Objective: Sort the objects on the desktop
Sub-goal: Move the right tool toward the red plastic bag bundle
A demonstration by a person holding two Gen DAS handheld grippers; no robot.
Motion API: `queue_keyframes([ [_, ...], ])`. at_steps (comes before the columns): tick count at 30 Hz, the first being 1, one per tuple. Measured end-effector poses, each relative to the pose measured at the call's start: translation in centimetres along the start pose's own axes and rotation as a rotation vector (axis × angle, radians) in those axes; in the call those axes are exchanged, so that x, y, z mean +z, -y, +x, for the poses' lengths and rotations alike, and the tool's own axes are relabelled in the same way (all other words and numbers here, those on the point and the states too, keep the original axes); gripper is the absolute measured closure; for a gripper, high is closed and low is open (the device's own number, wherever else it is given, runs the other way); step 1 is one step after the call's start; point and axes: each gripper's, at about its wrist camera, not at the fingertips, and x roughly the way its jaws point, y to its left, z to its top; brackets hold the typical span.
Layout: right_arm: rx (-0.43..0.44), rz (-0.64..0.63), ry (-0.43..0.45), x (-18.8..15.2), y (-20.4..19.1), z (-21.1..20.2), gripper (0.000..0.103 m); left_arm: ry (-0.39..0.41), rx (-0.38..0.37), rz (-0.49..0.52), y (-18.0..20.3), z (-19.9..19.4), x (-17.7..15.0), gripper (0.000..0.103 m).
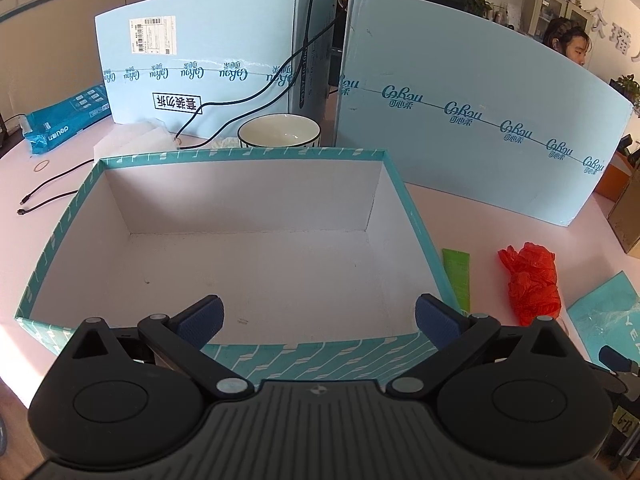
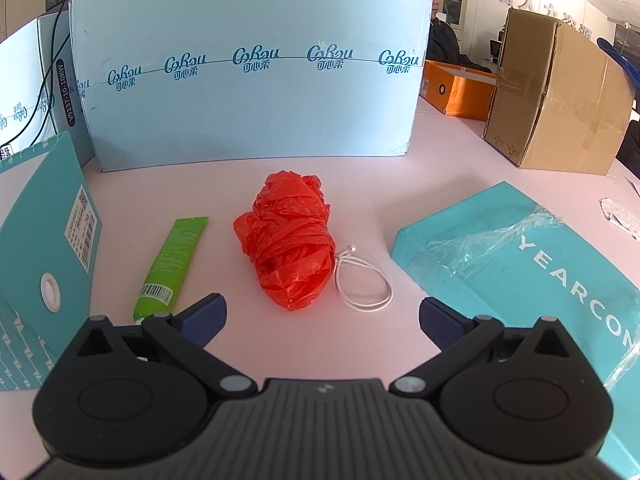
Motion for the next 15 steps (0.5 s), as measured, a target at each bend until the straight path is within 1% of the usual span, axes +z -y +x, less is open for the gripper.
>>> queue_keyframes([
  [8,0.000,-0.008,0.011,1.2,-0.5,0.6,0.000,0.019,0.000,-0.022,-0.6,-0.1,0.6,0.001],
  [11,0.009,-0.017,0.022,1.1,-0.7,0.4,0.000,0.027,0.003,-0.031,-0.8,-0.1,0.9,0.001],
  [15,0.014,-0.016,0.015,1.5,-1.0,0.8,0.000,0.034,0.010,-0.041,-1.0,0.0,1.2,0.001],
])
